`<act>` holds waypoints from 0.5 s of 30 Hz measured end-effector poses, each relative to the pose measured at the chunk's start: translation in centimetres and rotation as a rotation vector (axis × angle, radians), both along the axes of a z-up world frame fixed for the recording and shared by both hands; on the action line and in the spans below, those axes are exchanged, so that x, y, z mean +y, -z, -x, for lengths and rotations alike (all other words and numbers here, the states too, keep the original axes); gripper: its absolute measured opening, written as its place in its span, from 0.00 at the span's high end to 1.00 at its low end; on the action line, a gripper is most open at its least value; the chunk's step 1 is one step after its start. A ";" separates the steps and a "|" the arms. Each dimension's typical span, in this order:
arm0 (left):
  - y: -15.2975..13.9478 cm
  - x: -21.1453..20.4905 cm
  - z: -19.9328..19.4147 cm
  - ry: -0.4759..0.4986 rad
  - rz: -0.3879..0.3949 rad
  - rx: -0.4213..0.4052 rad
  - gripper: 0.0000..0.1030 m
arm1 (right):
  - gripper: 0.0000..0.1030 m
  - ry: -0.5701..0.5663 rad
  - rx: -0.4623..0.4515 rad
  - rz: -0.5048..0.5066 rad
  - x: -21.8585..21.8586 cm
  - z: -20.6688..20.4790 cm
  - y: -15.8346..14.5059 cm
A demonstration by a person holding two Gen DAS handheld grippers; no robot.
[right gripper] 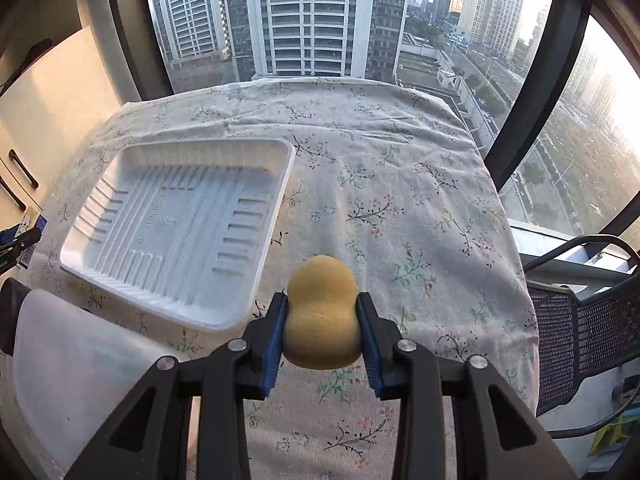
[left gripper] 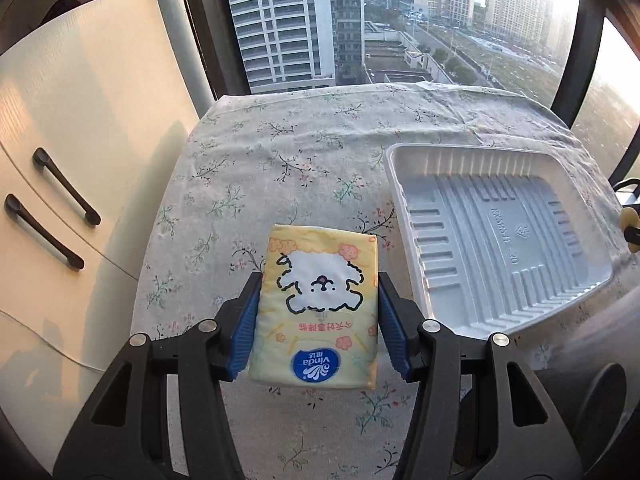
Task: Organize soft objects
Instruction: 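Carry the tissue pack and gourd sponge over the white tray with both tools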
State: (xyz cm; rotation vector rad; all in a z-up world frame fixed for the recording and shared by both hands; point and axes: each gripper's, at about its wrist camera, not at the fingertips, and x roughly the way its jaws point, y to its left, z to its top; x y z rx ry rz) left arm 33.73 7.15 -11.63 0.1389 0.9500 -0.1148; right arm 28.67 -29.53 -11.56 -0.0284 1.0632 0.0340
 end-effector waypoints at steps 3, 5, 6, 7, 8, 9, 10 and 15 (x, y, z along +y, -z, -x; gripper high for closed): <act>0.0 -1.7 -2.2 0.052 0.029 0.024 0.50 | 0.64 -0.027 0.000 -0.004 1.1 -2.7 -0.1; 0.0 -3.2 -3.1 0.102 0.035 0.023 0.50 | 0.64 -0.054 -0.011 -0.021 2.2 -4.0 -0.3; 0.1 -3.9 -3.4 0.126 0.043 0.027 0.50 | 0.64 -0.072 -0.007 -0.035 2.7 -4.6 -0.3; 0.1 -4.6 -3.8 0.147 0.049 0.035 0.50 | 0.64 -0.087 0.000 -0.054 3.2 -5.1 -0.2; 0.3 -5.2 -4.1 0.159 0.061 0.043 0.50 | 0.64 -0.099 0.006 -0.069 3.8 -5.6 -0.1; 0.4 -5.7 -4.5 0.167 0.076 0.057 0.50 | 0.64 -0.113 0.014 -0.081 4.3 -6.1 0.0; 0.7 -6.1 -4.9 0.170 0.095 0.071 0.50 | 0.64 -0.122 0.027 -0.089 4.8 -6.6 0.3; 1.7 -7.1 -6.1 0.178 0.200 0.124 0.50 | 0.64 -0.167 0.096 -0.099 7.2 -8.1 2.1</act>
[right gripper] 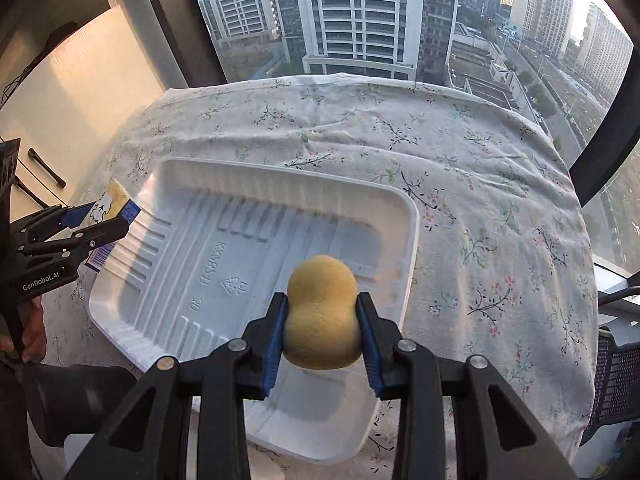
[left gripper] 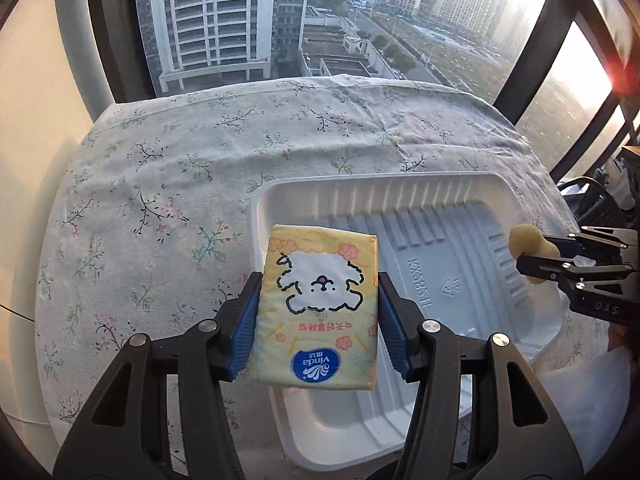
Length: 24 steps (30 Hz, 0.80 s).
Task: Organize soft objects
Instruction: 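Carry the tissue pack and gourd sponge over the white tray with both tools, then open both tools to drop the tissue pack and gourd sponge into the tray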
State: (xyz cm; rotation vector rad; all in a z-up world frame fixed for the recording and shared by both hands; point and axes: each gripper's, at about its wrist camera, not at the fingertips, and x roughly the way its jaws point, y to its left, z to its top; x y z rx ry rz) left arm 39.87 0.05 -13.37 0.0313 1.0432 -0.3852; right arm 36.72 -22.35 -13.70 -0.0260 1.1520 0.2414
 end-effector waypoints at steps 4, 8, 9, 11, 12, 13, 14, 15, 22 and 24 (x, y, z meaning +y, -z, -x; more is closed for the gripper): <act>1.3 -0.8 -0.2 0.031 0.026 0.048 0.50 | 0.64 -0.039 0.040 0.001 0.7 -0.4 1.3; 2.7 -1.7 -0.2 0.058 0.043 0.092 0.50 | 0.64 -0.024 0.069 -0.009 0.3 -0.8 2.3; 3.0 -1.8 -0.2 0.061 0.038 0.108 0.49 | 0.64 -0.018 0.075 -0.012 0.2 -0.8 2.5; 3.2 -2.5 0.1 0.074 -0.003 0.090 0.49 | 0.63 -0.012 0.080 -0.011 0.0 -0.9 2.8; 3.2 -2.9 0.3 0.083 -0.031 0.077 0.49 | 0.63 -0.014 0.082 -0.021 -0.1 -0.9 2.9; 3.3 -3.3 0.5 0.091 -0.054 0.072 0.49 | 0.62 -0.019 0.085 -0.027 -0.1 -0.8 3.0; 3.3 -3.5 0.7 0.104 -0.069 0.067 0.49 | 0.61 -0.024 0.088 -0.029 -0.1 -0.7 3.1; 3.3 -3.7 0.9 0.115 -0.074 0.065 0.49 | 0.61 -0.027 0.087 -0.028 -0.1 -0.7 3.1; 1.5 -3.2 1.5 0.145 -0.042 0.031 0.47 | 0.43 -0.048 0.103 -0.085 -0.1 -0.2 2.8; 0.5 -2.5 1.8 0.126 -0.017 0.009 0.42 | 0.42 -0.048 0.091 -0.090 -0.2 0.1 2.3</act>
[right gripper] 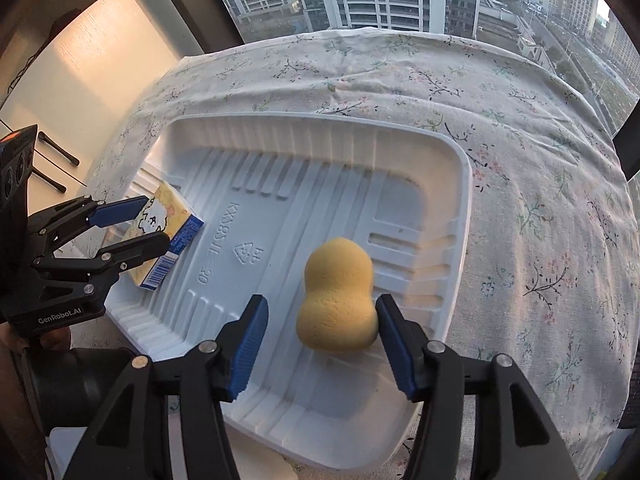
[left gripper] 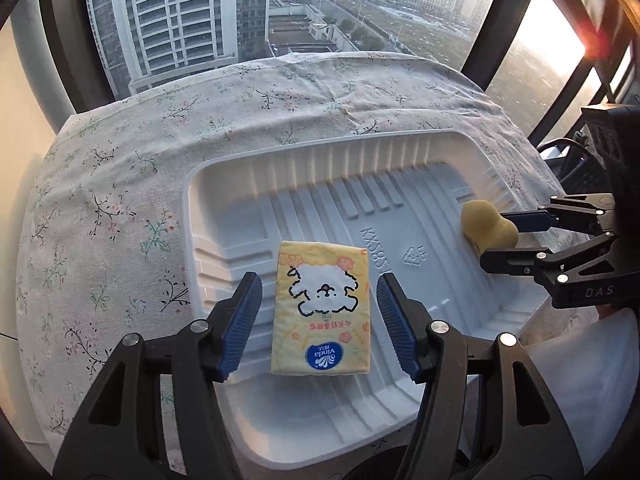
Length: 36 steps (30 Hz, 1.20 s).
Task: Organize soft objects
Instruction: 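Open both tools to drop the tissue pack and gourd sponge into the tray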
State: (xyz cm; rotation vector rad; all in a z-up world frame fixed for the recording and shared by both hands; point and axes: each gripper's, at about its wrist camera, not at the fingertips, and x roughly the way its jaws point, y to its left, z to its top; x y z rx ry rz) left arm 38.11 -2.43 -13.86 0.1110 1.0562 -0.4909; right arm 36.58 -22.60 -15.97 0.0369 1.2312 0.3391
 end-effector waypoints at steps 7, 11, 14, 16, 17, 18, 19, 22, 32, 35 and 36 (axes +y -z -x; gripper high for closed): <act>-2.1 2.3 0.2 -0.082 0.029 -0.029 0.42 | 0.40 0.018 -0.036 -0.007 -0.5 1.4 -2.0; -2.1 4.0 0.8 -0.140 0.015 -0.038 0.42 | 0.40 0.046 -0.055 0.007 -1.2 2.3 -2.9; -2.2 5.3 1.9 -0.172 -0.005 -0.071 0.42 | 0.40 0.068 -0.054 0.010 -2.2 3.0 -3.2; -2.4 6.4 2.4 -0.195 -0.007 -0.084 0.42 | 0.40 0.083 -0.051 0.006 -2.8 3.4 -3.4; -2.5 7.0 2.7 -0.206 0.000 -0.083 0.42 | 0.40 0.091 -0.051 0.007 -3.1 3.6 -3.4; -2.4 7.6 3.0 -0.219 0.009 -0.081 0.42 | 0.40 0.101 -0.050 0.010 -3.4 3.9 -3.5; -2.4 8.2 3.3 -0.229 0.020 -0.078 0.42 | 0.40 0.110 -0.050 0.013 -3.8 4.1 -3.6; -2.3 9.9 4.2 -0.259 0.033 -0.070 0.42 | 0.40 0.137 -0.048 0.016 -4.9 5.0 -3.7; -1.4 13.0 9.3 -0.306 0.048 -0.070 0.42 | 0.40 0.205 -0.036 0.037 -8.6 9.7 -2.6; -1.1 13.6 11.0 -0.304 0.053 -0.073 0.42 | 0.40 0.206 -0.043 0.052 -9.1 11.7 -2.5; -1.0 13.7 11.6 -0.304 0.048 -0.074 0.42 | 0.40 0.208 -0.045 0.056 -9.3 12.4 -2.5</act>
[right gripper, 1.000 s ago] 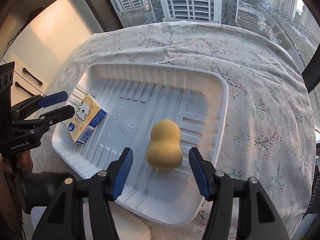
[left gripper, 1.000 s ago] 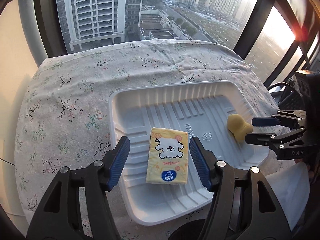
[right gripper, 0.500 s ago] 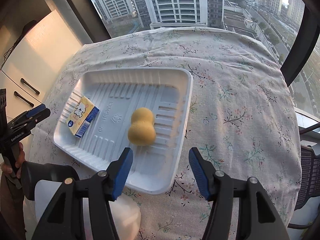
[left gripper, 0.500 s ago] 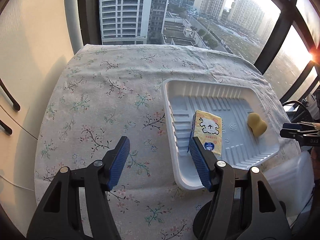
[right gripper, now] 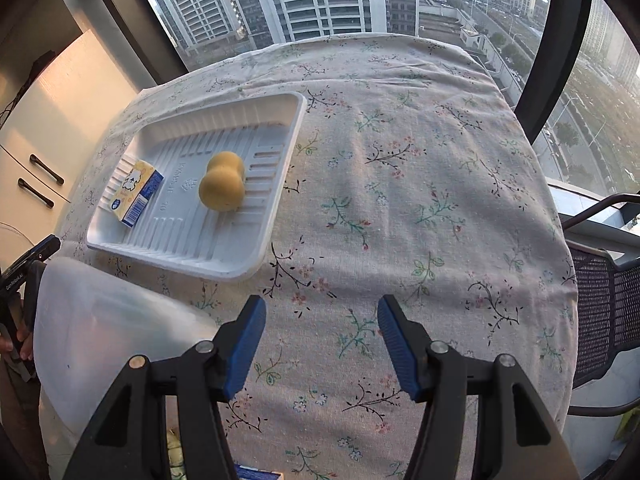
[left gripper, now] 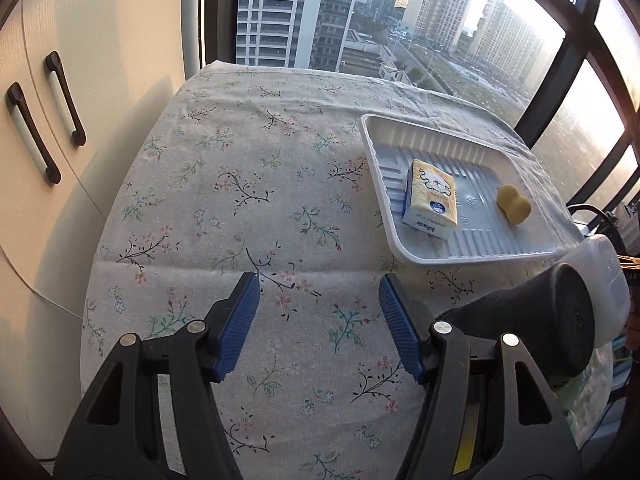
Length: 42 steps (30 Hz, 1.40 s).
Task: Organize soft objects
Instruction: 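Open both tools to drop the tissue pack and gourd sponge into the tray, then move both tools back toward the yellow sponges on the table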
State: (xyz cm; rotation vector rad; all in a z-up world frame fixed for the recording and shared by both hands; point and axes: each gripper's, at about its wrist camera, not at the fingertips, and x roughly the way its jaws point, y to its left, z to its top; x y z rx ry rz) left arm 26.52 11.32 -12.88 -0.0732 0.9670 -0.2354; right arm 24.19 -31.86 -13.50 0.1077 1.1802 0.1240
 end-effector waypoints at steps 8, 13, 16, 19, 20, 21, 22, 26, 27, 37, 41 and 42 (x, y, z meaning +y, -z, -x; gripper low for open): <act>0.9 1.8 4.6 0.008 0.020 0.007 0.42 | 0.40 0.000 0.003 0.008 -1.3 5.2 0.7; 1.4 2.5 7.7 0.026 0.040 0.020 0.42 | 0.40 -0.004 0.001 0.002 -1.9 8.3 1.1; 1.7 2.5 9.4 0.038 0.048 0.033 0.42 | 0.40 0.002 0.002 -0.004 -2.2 10.0 1.3; 2.0 1.8 10.9 0.064 0.071 0.062 0.42 | 0.40 -0.005 0.001 -0.009 -2.1 11.8 1.4; 2.1 1.5 11.3 0.072 0.079 0.071 0.42 | 0.40 -0.010 -0.001 -0.005 -1.9 12.4 1.5; 2.2 1.2 11.8 0.083 0.088 0.082 0.42 | 0.40 -0.015 0.000 0.001 -1.6 13.0 1.5; 2.2 0.8 12.4 0.094 0.096 0.089 0.42 | 0.40 -0.020 0.003 0.007 -1.4 13.6 1.5; 1.8 -1.3 14.2 0.136 0.101 0.085 0.42 | 0.40 -0.055 -0.022 0.001 0.3 16.5 1.1; 1.6 -1.9 14.6 0.154 0.103 0.085 0.42 | 0.40 -0.066 -0.032 -0.004 0.9 17.2 0.9; -0.3 -7.3 16.7 0.247 0.018 0.041 0.41 | 0.38 -0.314 -0.097 -0.109 11.1 22.9 0.3; -0.2 -8.2 16.3 0.264 0.046 0.073 0.41 | 0.38 -0.382 -0.106 -0.150 14.6 23.4 0.3; -0.1 -8.4 16.1 0.265 0.050 0.081 0.41 | 0.38 -0.398 -0.109 -0.170 15.3 23.4 0.3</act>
